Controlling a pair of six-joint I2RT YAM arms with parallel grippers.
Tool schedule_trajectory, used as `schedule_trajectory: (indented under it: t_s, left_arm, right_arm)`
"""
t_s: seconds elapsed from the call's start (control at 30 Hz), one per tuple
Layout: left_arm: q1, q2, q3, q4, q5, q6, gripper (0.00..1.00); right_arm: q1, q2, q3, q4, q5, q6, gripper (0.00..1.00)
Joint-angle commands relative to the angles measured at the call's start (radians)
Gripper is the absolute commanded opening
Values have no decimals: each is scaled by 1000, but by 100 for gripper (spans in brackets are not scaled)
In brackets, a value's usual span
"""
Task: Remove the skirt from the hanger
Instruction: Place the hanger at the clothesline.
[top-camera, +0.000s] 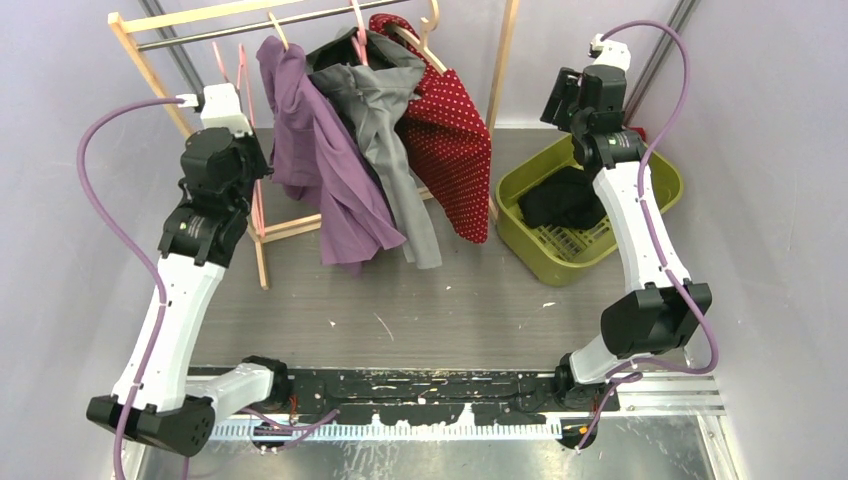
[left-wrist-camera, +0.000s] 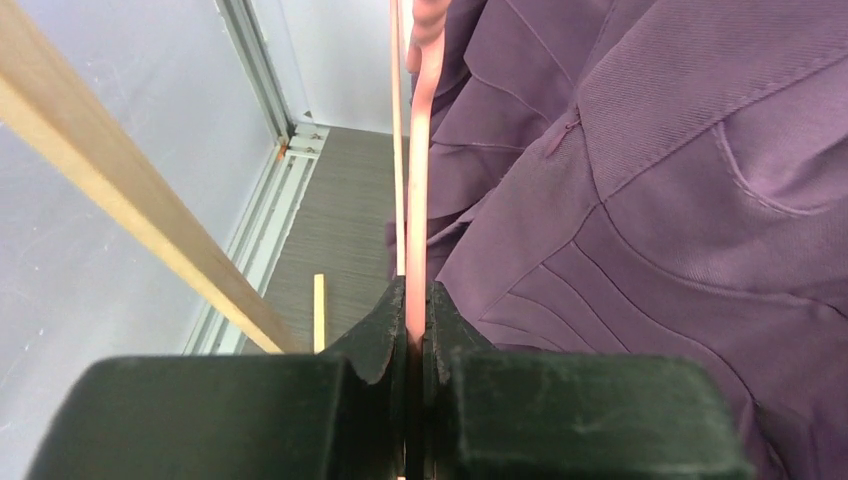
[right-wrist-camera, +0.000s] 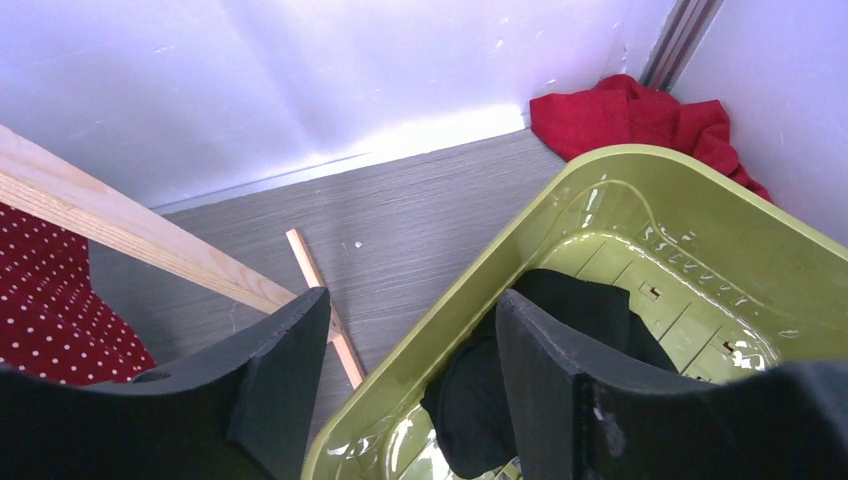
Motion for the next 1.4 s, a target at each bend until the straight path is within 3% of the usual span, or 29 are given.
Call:
schedule_trajectory:
  t_s: [0.0,0.4,0.8,0.93,1.0,1.03,1.37]
  left_arm:
    - [-3,35,41,123,-21,30,0]
    - [-4,-3,-54,342,-30,51,0]
    - [13,103,-14,395,-44,82,0]
    - [33,138,-4,419,-41,72,0]
    - [43,154,7,429,-41,67,0]
    - [46,162,11,434,-41,66,0]
    - [105,190,21,401,-88,22,0]
  right_arm:
    - [-3,0,31,42,-11,-14,65]
    - [-3,15,2,62,-6,-5,69]
    - [-3,37,26,47,-19,-5,73]
    - [-3,34,19,48,-44,-7,83]
    - [-1,31,14,51,-43,-4,97]
    - [-1,31,14,50,-37,3,100]
    - [11,20,-14,30,-53,28,100]
